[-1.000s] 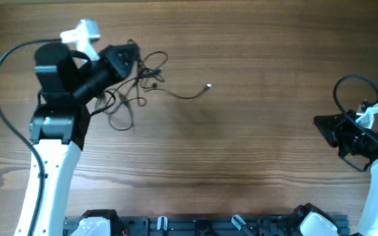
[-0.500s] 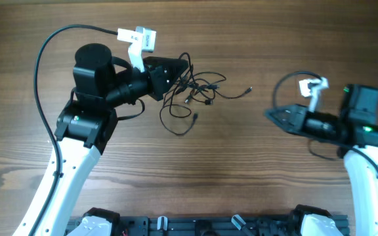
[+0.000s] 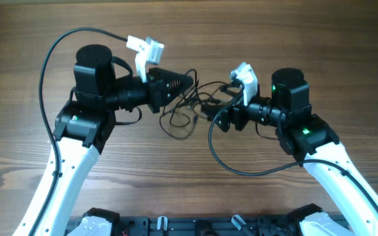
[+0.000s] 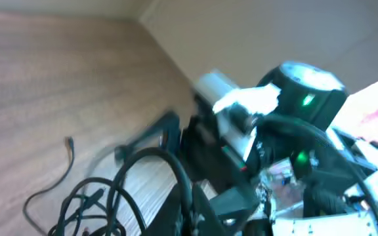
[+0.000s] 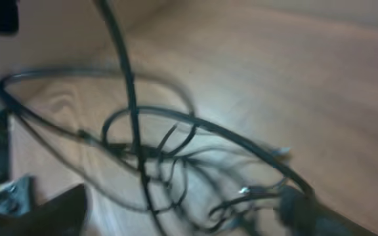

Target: Untangle cables

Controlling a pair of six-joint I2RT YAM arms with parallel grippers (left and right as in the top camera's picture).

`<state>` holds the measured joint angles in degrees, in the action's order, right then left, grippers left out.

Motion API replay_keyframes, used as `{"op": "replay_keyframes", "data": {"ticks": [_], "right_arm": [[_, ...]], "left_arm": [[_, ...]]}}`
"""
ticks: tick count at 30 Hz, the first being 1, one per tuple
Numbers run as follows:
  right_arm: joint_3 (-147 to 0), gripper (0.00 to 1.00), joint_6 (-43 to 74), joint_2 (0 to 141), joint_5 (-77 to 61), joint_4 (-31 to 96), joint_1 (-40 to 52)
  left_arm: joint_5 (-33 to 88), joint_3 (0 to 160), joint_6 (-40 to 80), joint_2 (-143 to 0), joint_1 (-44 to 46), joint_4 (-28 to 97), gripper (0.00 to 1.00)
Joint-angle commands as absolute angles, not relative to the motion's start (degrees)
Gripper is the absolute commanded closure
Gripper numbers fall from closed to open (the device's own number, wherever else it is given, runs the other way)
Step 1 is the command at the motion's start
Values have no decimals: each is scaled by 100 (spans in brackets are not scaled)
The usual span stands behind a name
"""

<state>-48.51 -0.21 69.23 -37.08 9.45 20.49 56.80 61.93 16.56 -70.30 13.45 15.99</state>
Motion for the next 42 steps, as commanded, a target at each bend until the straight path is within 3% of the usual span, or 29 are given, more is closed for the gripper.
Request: {"op": "replay_keyframes", "data": {"ticks": [1, 6, 10, 13, 14, 15, 16, 19, 21, 25, 30, 36, 38, 42], "right_arm": [[-4899, 0, -239, 6967, -3361, 770, 2080], [-4899, 0, 576, 6965, -2043, 766, 2078], [-4899, 3, 248, 7052, -2458, 637, 2169], [-4899, 29, -683, 7262, -2939, 672, 2373], [-4899, 47, -790, 7345, -3033, 666, 2438], [-4899, 80, -794, 7452, -3050, 620, 2491], [-4901, 95, -781, 7526, -3041, 550, 2491], [-4915, 95, 106, 7454, -1758, 456, 2388], [-4919, 96, 862, 7074, 106, 779, 2209], [-4919, 95, 1245, 5784, 2982, 1706, 1680], [-4917, 95, 1409, 4707, 3868, 2064, 967], [-4917, 95, 1883, 4550, 3734, 2499, 143], [-4917, 95, 1623, 4641, 2530, 2467, 113], [-4917, 95, 1586, 5153, -1551, 2093, 128]], "left_arm": [[5894, 6222, 1070, -7074, 1223, 1702, 96], [5999, 6222, 1090, -7074, 1225, 1706, 96], [6119, 6222, 1094, -7074, 1225, 1702, 96], [6420, 6222, 1094, -7074, 1225, 1704, 96], [6504, 6222, 1096, -7074, 1225, 1704, 96], [6528, 6222, 1168, -7074, 1225, 1704, 96], [6528, 6222, 1273, -7074, 1225, 1704, 96], [6379, 6222, 1406, -7072, 1140, 1800, 96], [5850, 6222, 1699, -7072, 871, 1988, 96], [2799, 6222, 2766, -7072, -163, 3057, 96], [1184, 6222, 3269, -7072, -991, 3415, 96], [174, 6222, 3848, -7074, -1380, 3662, 96], [126, 6222, 4075, -7083, -1389, 3752, 96], [1791, 6219, 4071, -7181, -1286, 3640, 96]]}}
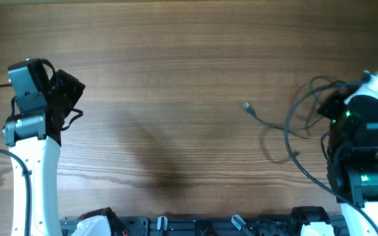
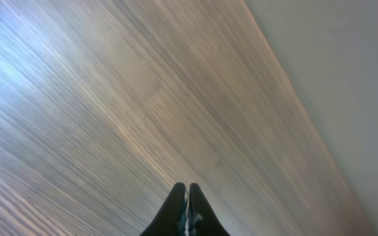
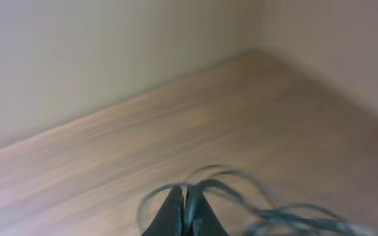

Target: Untangle cables

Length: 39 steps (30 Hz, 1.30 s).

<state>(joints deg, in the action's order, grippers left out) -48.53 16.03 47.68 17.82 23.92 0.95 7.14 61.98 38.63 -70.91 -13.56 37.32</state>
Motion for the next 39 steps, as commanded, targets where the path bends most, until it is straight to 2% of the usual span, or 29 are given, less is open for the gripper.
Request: {"op": "replay_keyframes", "data": {"ticks": [1, 3, 4, 5, 6, 7, 8, 10, 16, 17, 21, 25, 30, 34, 38, 39], "right_arm": [[-4917, 95, 1470, 5360, -2458, 1863, 174], [-4917, 95, 1437, 5961, -4143, 1361, 561], [-4917, 93, 1437, 6178, -4418, 1302, 856], [-4917, 85, 1406, 6353, -4440, 1317, 1144], [-4917, 64, 899, 6720, -4368, 1426, 1695], [-4917, 36, 757, 6899, -4150, 1461, 1896], [-4917, 0, 825, 7150, -3673, 1463, 2093], [-4917, 0, 1240, 7380, -2897, 1431, 2134], [-4919, 0, 2460, 6735, -847, 1743, 1472], [-4919, 0, 2633, 6560, -742, 1874, 1356], [-4917, 0, 2864, 5787, -626, 2569, 913], [-4917, 0, 2864, 5406, 119, 3234, 878], [-4917, 0, 2882, 5378, 204, 3433, 878], [-4917, 0, 3214, 5417, 169, 3664, 878], [-4917, 0, 3214, 5756, -27, 3841, 878], [-4917, 0, 3214, 5885, -143, 3874, 878]], "left_arm": [[2018, 6219, 4069, -7220, -1236, 3592, 96], [2252, 6219, 4073, -7400, -1046, 3450, 93], [2250, 6219, 4075, -7476, -989, 3441, 91], [2252, 6219, 4077, -7550, -950, 3441, 87], [2255, 6219, 4080, -7662, -899, 3448, 76], [2261, 6219, 4082, -7728, -860, 3448, 70], [2318, 6219, 4082, -7793, -816, 3450, 60], [2567, 6219, 4080, -7896, -733, 3457, 39], [2915, 6219, 4077, -7946, -143, 3498, 13], [2912, 6215, 4080, -7946, 23, 3496, 12], [2309, 6215, 4082, -7994, 954, 3448, 18], [1984, 6215, 4101, -8409, 2073, 2985, 22], [1981, 6215, 4598, -9598, 3256, 1833, 18], [1977, 6215, 4869, -10370, 3531, 1127, 19], [1785, 6215, 5006, -10547, 3533, 978, 39], [1778, 6215, 5124, -10547, 3546, 934, 41]]}}
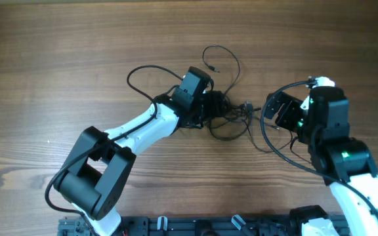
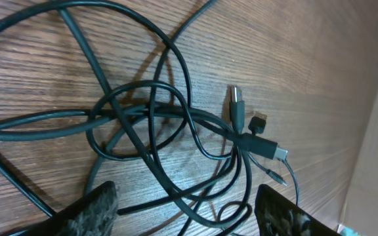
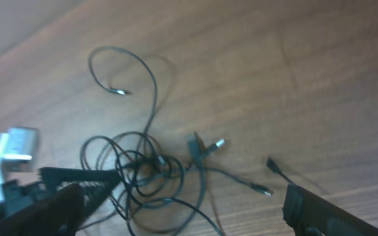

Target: Untangle cables

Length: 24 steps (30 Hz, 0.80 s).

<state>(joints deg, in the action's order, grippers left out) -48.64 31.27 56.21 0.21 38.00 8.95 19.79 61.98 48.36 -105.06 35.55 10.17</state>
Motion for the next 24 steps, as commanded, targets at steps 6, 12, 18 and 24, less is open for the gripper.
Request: {"op": "replay_keyframes", "data": {"ticks": [6, 12, 18, 24], "right_arm": [[-4917, 0, 3658, 6993, -701, 3972, 878], [-4917, 20, 3769, 7999, -757, 4021, 880], [-4915, 25, 3708, 8908, -757, 4071, 882], [-4814, 25, 3428, 9168, -751, 4681, 882]], "left_arm": [[1476, 6215, 5450, -10547, 3750, 716, 58], [926, 6215, 5452, -10634, 4003, 722, 61], [891, 6215, 5749, -10761, 4003, 687, 64], [908, 6215, 6093, -10877, 4034, 832, 64]]}}
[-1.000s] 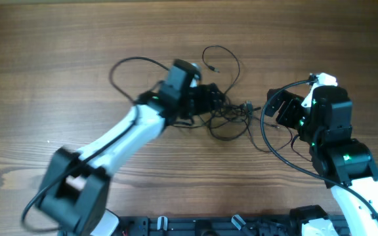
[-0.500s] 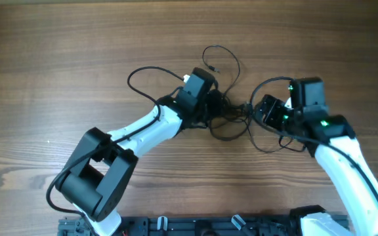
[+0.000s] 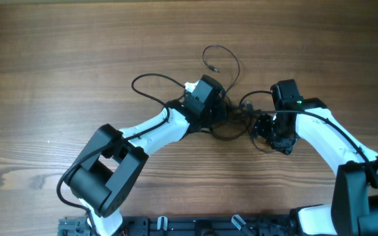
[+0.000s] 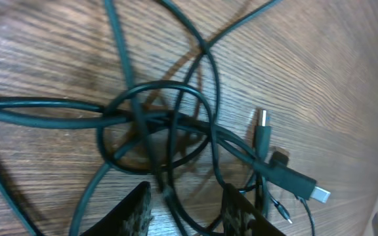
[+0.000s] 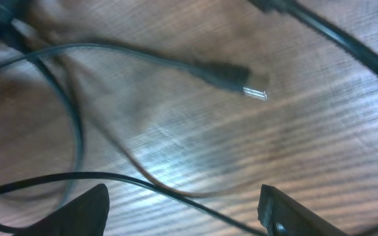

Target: Untangle cables

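Observation:
Several black cables lie in a tangle on the wooden table; one thin loop runs toward the far edge. My left gripper is low on the tangle's left part. In the left wrist view it is open, with strands from the knot running between its fingertips. USB plugs lie just right of the knot. My right gripper is at the tangle's right edge. In the right wrist view it is wide open over a thin strand, and a plug lies beyond.
The wooden table stretches out bare on all sides of the cables. The two arms nearly meet at the tangle. The robot's black base rail runs along the near edge.
My left gripper has moved slightly right, deeper into the tangle, and its jaws stand closer together. My right gripper was raised to the right of the cables and is now low at their right edge.
First both arms were together at the table's middle with cables between them. Then they were far apart, both grippers shut, loose cable near the right one. After that the cables lay tangled at centre with both grippers open, and now both are down at the tangle.

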Controlling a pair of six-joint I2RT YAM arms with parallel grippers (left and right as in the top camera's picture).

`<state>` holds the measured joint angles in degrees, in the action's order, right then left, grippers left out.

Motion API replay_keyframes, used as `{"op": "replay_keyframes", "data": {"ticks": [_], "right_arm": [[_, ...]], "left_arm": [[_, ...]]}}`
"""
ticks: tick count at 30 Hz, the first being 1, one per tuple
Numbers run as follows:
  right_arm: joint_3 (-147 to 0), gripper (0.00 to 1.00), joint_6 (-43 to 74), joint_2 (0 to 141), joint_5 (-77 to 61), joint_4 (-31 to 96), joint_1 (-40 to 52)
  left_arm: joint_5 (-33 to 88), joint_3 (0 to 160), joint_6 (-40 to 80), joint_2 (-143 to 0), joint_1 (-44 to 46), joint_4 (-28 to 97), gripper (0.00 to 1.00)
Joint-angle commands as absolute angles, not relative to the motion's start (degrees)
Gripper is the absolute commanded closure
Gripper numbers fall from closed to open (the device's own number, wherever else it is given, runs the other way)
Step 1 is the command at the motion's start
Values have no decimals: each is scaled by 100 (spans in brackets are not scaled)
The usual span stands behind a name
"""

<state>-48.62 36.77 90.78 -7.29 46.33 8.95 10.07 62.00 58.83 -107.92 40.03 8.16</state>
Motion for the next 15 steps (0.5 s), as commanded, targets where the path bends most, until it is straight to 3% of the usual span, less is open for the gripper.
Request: {"op": "replay_keyframes", "data": {"ticks": [1, 7, 10, 13, 15], "right_arm": [[-4731, 24, 3330, 9168, -738, 4700, 882], [-4254, 18, 3323, 9168, -692, 4528, 880], [-4165, 11, 3312, 9168, -690, 4480, 880], [-4165, 0, 3299, 9168, -690, 4550, 880], [-4165, 0, 3223, 9168, -692, 4560, 880]], "left_arm": [[910, 6215, 6090, -10877, 4036, 836, 65], [1009, 6215, 6090, -10877, 4038, 864, 68], [954, 6219, 6088, -10842, 3859, 701, 59], [1000, 6233, 6088, -10610, 3426, 637, 58], [1094, 6233, 6086, -10407, 3151, 635, 57]]}}
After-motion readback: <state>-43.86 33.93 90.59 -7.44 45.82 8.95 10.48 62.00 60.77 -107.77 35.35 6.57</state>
